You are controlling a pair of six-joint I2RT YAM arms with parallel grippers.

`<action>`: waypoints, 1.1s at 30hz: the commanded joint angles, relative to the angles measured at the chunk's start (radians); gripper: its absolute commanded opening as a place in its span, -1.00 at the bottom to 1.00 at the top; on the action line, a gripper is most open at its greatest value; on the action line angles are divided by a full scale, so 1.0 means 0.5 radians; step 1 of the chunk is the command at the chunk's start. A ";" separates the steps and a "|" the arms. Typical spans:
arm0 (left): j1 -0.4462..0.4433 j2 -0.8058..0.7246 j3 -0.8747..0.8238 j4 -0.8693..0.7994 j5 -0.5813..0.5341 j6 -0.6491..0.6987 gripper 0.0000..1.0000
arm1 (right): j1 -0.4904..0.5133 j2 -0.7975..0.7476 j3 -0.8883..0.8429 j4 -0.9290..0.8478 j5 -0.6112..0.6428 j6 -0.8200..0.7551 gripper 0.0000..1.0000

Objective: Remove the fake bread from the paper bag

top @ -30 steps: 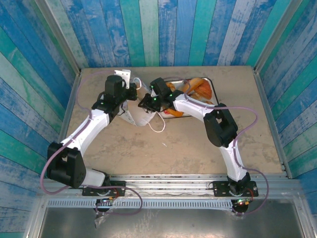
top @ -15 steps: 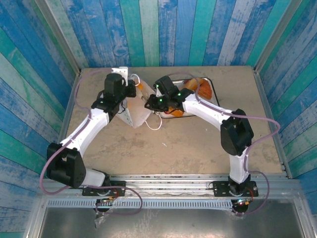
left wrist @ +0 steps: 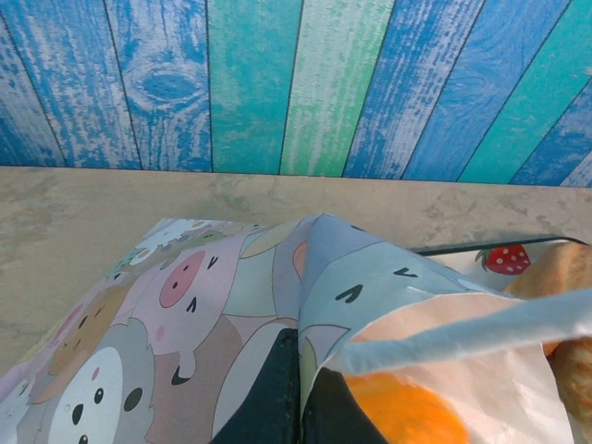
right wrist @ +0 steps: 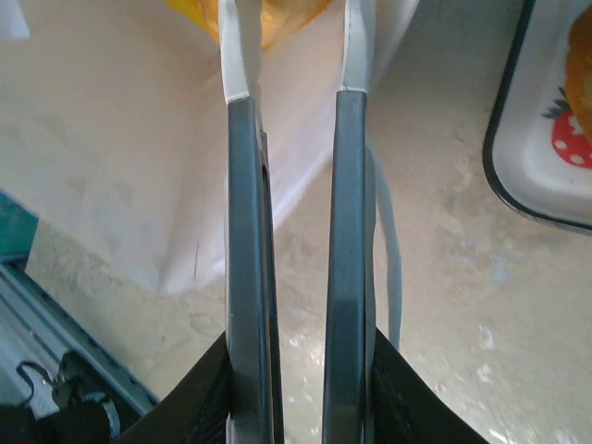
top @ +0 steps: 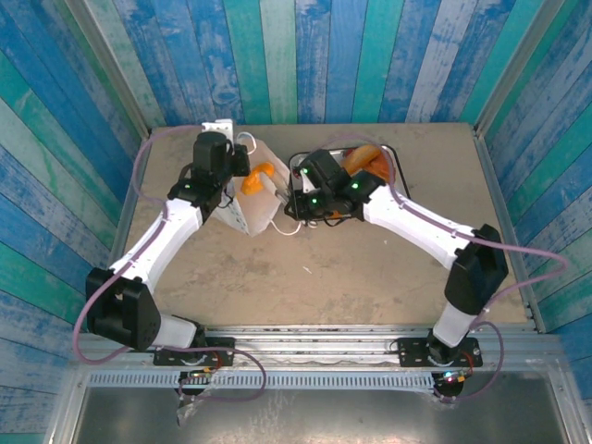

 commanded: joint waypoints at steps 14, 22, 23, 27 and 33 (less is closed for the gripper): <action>0.000 0.128 0.101 -0.095 -0.142 -0.051 -1.00 | 0.017 -0.924 -0.330 -0.191 0.292 -0.243 -0.91; 0.000 0.080 0.065 -0.085 -0.096 -0.041 -1.00 | -0.004 -0.989 -0.281 -0.493 0.749 -0.275 -0.84; 0.000 0.070 0.058 -0.079 -0.088 -0.044 -1.00 | -0.012 -0.977 -0.277 -0.527 0.824 -0.279 -0.84; 0.000 0.037 0.042 -0.070 -0.076 -0.041 -1.00 | -0.081 -0.934 -0.274 -0.649 1.073 -0.292 -0.82; 0.000 0.011 0.025 -0.056 -0.061 -0.043 -1.00 | -0.300 -0.912 -0.323 -0.669 1.258 -0.376 -0.79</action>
